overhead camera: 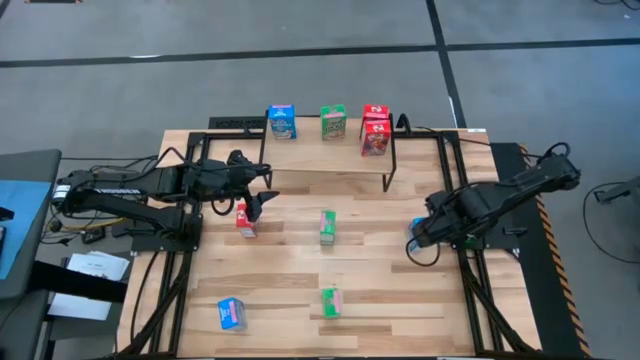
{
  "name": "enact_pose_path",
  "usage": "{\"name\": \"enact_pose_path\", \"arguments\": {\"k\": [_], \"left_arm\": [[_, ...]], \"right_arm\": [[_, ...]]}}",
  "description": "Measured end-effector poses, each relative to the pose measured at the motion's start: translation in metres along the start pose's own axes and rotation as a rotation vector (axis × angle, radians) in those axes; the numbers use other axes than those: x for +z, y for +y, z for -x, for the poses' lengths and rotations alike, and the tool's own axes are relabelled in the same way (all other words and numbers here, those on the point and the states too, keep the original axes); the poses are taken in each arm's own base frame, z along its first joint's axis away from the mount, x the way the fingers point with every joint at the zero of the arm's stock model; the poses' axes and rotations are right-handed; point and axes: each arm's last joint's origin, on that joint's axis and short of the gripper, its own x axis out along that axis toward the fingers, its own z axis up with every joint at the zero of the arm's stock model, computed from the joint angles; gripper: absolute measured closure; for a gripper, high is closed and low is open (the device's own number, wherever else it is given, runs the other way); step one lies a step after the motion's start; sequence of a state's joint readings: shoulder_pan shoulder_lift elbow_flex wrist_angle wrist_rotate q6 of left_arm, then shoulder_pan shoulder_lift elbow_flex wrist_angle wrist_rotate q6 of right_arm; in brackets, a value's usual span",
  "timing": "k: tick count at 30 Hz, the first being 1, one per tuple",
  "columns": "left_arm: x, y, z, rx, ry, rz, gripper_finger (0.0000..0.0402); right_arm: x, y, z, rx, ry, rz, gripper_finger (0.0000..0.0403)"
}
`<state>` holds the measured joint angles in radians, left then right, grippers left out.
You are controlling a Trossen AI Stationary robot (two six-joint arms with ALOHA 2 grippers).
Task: Stack cereal on shelf
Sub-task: Put the top blue cereal box on the shelf aligned with the other blue cereal box
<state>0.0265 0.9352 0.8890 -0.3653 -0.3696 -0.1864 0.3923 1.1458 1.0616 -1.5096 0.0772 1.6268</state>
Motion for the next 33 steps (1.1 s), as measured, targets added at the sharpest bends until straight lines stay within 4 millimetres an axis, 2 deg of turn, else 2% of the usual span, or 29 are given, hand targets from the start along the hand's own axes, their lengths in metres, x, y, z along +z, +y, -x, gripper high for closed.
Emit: {"name": "enact_pose_path", "arguments": {"k": [11,24,33], "left_arm": [[0.0,0.0,0.0,-0.006,0.001,0.001,0.009],[0.0,0.0,0.0,-0.006,0.002,0.001,0.009],[0.0,0.0,0.0,-0.006,0.003,0.001,0.009]], "right_arm": [[-0.002,0.007,-0.021,0.039,0.002,-0.004,0.0126],[0.003,0.011,-0.036,0.078,0.001,-0.007,0.0126],[0.004,0.007,-0.035,0.066,0.0,0.004,0.0126]]}}
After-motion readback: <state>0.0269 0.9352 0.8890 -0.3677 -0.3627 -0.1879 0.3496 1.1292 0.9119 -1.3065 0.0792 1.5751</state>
